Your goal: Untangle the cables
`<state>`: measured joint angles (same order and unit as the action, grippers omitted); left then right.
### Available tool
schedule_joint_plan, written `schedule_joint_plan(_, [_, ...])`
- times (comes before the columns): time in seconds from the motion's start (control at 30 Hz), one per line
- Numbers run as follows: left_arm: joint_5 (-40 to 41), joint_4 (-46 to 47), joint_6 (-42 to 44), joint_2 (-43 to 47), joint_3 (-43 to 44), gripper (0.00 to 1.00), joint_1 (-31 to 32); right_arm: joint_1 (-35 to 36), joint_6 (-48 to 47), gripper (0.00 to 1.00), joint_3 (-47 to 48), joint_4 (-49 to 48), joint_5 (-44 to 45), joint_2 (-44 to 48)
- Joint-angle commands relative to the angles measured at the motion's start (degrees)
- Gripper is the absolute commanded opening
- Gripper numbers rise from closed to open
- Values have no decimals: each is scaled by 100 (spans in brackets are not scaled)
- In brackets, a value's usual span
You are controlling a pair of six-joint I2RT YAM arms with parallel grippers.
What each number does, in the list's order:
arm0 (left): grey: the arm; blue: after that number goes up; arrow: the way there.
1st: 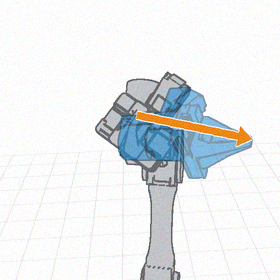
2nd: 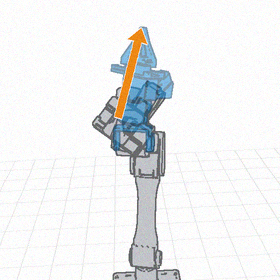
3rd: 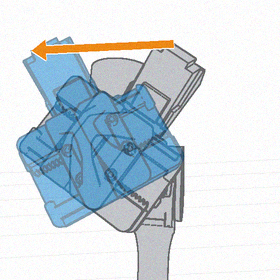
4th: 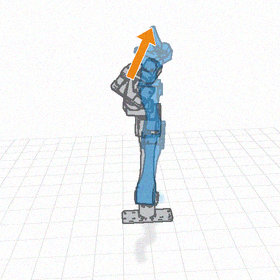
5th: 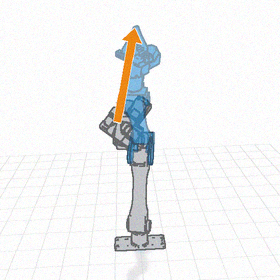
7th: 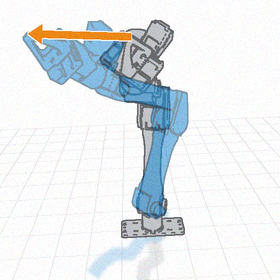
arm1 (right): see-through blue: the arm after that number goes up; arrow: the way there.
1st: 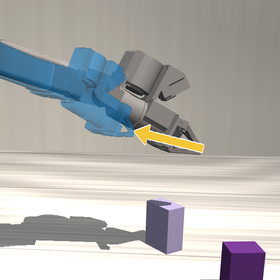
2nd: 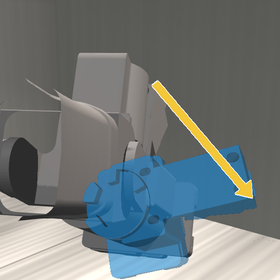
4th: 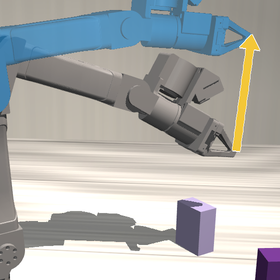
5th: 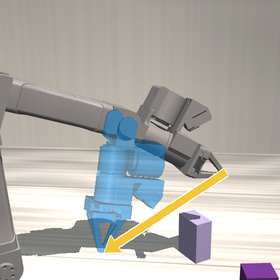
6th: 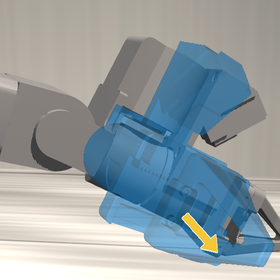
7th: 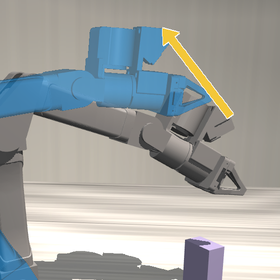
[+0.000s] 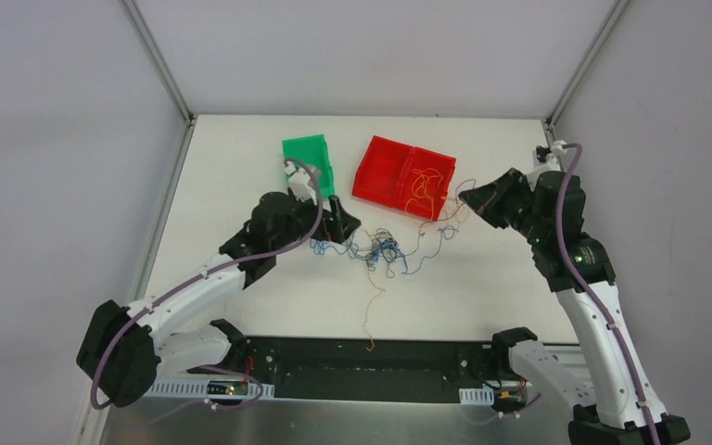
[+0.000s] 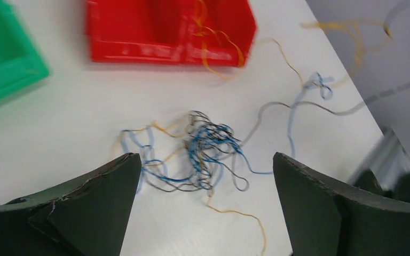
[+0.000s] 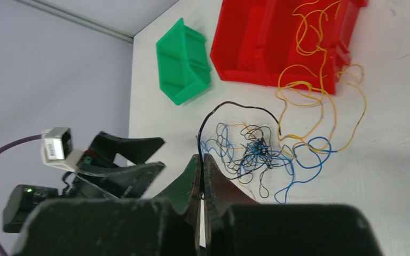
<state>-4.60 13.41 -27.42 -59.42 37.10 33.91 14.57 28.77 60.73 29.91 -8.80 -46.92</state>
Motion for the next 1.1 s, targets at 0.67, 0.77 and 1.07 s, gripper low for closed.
schedule_joint_plan(0.67, [-3514, 2200, 1203, -2102, 1072, 80, 873, 1800, 867, 0, 222, -883, 561, -808])
schedule_joint_plan(0.77, [-3323, 1991, 1207, -2270, 1274, 71, 920, 1870, 921, 0, 235, -952, 557, -874])
schedule_joint_plan(1.07, [-2860, 972, 1143, -1475, 1442, 0, 924, 1898, -103, 55, -10, -890, 1230, -800])
